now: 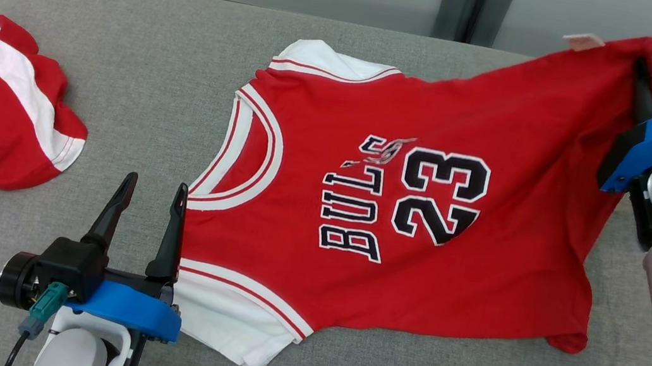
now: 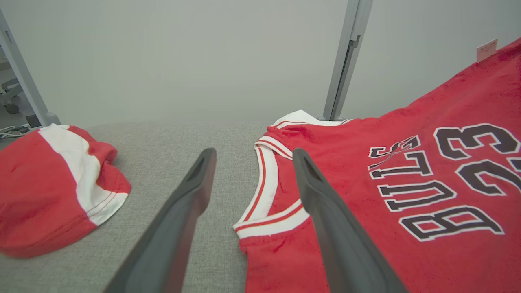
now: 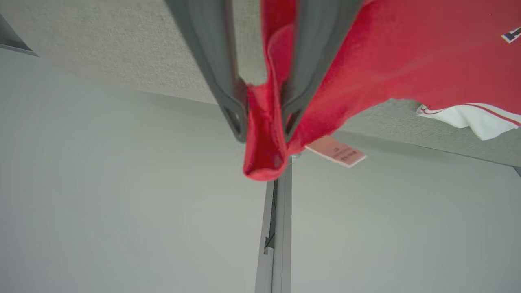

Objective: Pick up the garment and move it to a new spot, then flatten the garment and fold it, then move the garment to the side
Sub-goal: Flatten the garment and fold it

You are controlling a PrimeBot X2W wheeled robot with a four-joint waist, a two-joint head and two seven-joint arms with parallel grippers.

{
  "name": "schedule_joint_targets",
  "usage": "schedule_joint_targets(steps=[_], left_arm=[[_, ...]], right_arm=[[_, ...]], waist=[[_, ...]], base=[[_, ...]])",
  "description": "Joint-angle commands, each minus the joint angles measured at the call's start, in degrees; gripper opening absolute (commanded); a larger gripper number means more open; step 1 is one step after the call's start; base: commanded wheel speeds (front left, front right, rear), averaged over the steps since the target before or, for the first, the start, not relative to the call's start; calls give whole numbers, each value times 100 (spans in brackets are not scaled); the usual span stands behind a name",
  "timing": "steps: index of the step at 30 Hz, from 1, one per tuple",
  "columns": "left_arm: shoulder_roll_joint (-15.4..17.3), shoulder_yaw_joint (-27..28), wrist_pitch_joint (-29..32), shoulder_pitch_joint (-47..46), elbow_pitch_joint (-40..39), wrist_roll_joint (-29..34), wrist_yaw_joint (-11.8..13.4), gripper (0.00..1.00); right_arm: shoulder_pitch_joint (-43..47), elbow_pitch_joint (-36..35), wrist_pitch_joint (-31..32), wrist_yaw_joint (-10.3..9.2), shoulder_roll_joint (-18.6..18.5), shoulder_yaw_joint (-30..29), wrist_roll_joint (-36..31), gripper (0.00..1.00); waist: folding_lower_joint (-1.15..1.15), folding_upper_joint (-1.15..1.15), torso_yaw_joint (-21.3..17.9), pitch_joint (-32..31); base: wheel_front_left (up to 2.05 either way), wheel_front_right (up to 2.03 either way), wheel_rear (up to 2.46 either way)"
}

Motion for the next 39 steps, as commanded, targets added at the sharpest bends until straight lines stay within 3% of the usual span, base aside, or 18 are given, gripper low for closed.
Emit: schedule_joint_targets(steps=[1,8,15,26,39], left_arm=[[13,0,-14,-79,2,-10,-7,100],[20,97,-14,33,17,28,-7,100],[53,201,-14,229,33,81,-7,100],[48,418,-14,663,61,155,-7,100],[13,516,-14,1037,23,261,-7,100]], right_arm=[[18,54,-2,1,28,-27,-49,100],[720,-583,-3,0,185,-305,-82,100],[1945,-1801,-3,1,475,-514,-43,100],[3847,-3399,-3,1,1010,4,202,100],[5459,-4624,-3,1,1142,60,539,100]], waist=[[-1,-1,-5,-5],[-1,-1,-139,-186],[-1,-1,-354,-489],[-1,-1,-626,-999],[-1,-1,-625,-1357]], base=[[0,0,0],[0,0,0],[0,0,0],[0,0,0],[0,0,0]])
